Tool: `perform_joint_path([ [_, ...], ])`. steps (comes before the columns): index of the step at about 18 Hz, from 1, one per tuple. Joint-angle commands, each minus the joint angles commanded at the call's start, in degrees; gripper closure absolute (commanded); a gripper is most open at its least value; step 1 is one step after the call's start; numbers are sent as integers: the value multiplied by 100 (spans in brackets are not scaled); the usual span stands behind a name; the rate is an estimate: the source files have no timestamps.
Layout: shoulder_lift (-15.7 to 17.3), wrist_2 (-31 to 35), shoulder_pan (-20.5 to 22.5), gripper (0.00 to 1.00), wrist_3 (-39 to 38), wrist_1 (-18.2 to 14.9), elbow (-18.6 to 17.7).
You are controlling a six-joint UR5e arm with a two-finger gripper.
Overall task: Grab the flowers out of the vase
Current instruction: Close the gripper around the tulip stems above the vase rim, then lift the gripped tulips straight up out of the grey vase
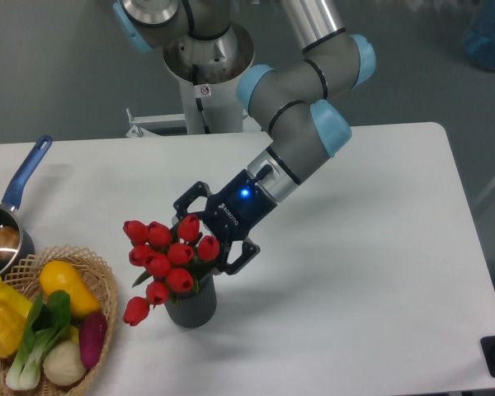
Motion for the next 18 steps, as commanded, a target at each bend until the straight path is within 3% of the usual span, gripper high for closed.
perform_joint_path([
  [7,114,17,149,93,-150,0,44],
  [13,263,9,167,96,-501,9,96],
  [18,658,-17,150,96,-975,9,176],
])
